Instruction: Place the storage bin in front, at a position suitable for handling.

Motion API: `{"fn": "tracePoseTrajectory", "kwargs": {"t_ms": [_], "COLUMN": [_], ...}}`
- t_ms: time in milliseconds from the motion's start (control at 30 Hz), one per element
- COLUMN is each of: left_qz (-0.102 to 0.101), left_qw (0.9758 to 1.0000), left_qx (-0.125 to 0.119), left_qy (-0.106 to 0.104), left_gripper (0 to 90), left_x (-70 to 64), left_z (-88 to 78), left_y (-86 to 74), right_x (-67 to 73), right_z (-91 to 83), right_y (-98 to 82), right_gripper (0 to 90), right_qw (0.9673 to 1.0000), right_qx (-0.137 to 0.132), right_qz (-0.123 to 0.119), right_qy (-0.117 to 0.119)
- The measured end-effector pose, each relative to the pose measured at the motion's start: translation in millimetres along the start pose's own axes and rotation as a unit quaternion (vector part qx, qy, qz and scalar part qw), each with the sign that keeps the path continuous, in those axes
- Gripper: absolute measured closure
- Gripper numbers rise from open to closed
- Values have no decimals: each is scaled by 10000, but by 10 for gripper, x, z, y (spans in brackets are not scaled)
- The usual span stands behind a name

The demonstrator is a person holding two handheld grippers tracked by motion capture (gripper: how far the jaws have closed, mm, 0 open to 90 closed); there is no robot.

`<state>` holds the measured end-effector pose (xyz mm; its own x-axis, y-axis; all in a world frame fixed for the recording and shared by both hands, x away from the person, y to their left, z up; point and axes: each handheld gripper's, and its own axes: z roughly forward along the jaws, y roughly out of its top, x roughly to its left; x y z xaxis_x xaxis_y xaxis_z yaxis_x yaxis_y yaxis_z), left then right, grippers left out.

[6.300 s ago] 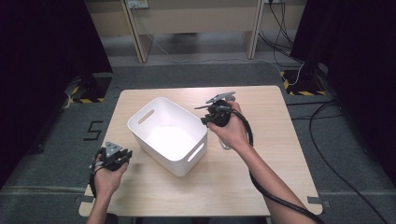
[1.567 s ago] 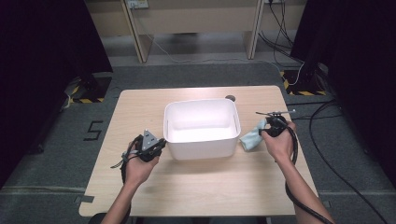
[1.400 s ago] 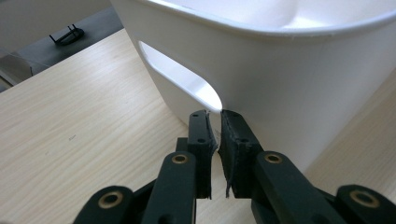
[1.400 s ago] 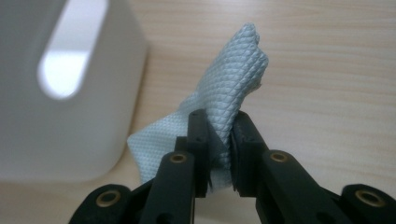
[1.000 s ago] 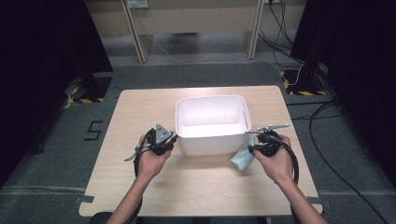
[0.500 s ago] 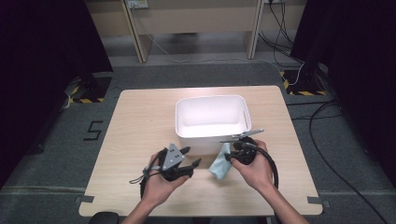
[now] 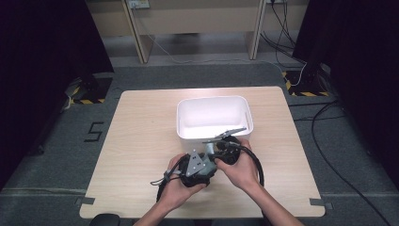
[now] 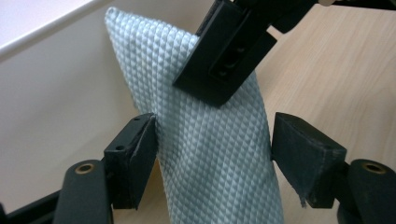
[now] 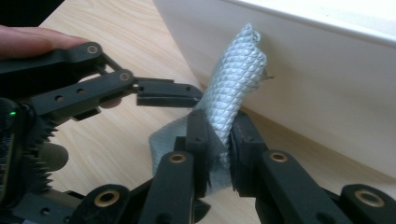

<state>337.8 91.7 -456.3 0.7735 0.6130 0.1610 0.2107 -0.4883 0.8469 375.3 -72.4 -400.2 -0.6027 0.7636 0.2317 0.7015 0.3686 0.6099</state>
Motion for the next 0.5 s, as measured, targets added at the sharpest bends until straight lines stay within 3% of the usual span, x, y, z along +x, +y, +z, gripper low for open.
{"fn": "tracePoseTrajectory", "kwargs": {"t_ms": [133,200,267,500], "left_qz": [129,263,288,455], "left_qw": [9999,9996,9995,9988], "left_qx": [-4,-8,-12,40], "left_qy": [44,86,92,156], "left_gripper": [368,453,479,691], "left_x": [3,0,4,26], "left_z": [16,9,6,-24], "left_y": [-4,-11,-15,-23], "right_x": [21,28,28,17], "right_z": [14,21,22,38], "right_y": [4,7,7,15], "right_gripper": [804,804,803,788], "right_qw": [10000,9999,9998,9991], "right_qx": [21,29,31,81], "right_qz": [40,100,116,271], "right_qy": [64,128,141,316]}}
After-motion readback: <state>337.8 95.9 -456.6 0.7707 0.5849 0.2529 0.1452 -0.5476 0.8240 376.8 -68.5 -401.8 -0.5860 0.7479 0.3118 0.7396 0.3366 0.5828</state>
